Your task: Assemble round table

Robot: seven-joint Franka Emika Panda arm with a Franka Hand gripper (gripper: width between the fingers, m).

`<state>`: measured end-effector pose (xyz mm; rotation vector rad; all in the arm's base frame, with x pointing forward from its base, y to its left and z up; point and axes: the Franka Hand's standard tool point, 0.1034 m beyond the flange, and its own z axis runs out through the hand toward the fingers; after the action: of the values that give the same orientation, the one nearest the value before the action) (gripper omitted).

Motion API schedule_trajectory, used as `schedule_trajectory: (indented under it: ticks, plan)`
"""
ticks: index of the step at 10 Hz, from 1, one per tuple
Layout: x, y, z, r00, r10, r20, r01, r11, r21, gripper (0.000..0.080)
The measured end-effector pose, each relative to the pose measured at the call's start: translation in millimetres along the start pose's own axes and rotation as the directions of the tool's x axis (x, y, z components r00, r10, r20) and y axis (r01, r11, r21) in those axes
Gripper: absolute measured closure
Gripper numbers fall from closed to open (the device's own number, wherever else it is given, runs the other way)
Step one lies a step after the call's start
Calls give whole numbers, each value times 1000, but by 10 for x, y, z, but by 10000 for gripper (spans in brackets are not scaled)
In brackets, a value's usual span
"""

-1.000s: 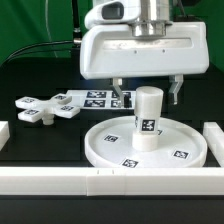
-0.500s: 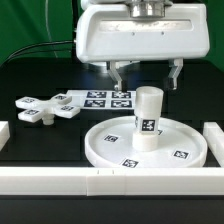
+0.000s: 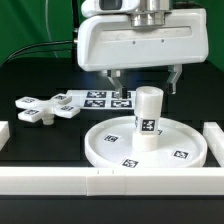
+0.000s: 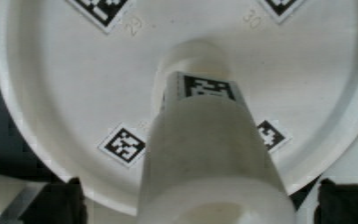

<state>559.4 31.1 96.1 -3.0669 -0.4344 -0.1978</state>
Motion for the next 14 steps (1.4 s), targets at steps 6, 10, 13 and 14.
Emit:
schedule_trajectory:
  ticks: [6, 10, 13, 14]
  plan:
    - [29, 45, 63, 989, -22, 145, 14, 998, 53, 150]
    - [19, 48, 80, 989, -21, 147, 13, 998, 54, 339]
    - [19, 47, 80, 989, 1, 148, -8, 999, 51, 395]
    - [19, 47, 80, 989, -1, 148, -7, 999, 52, 395]
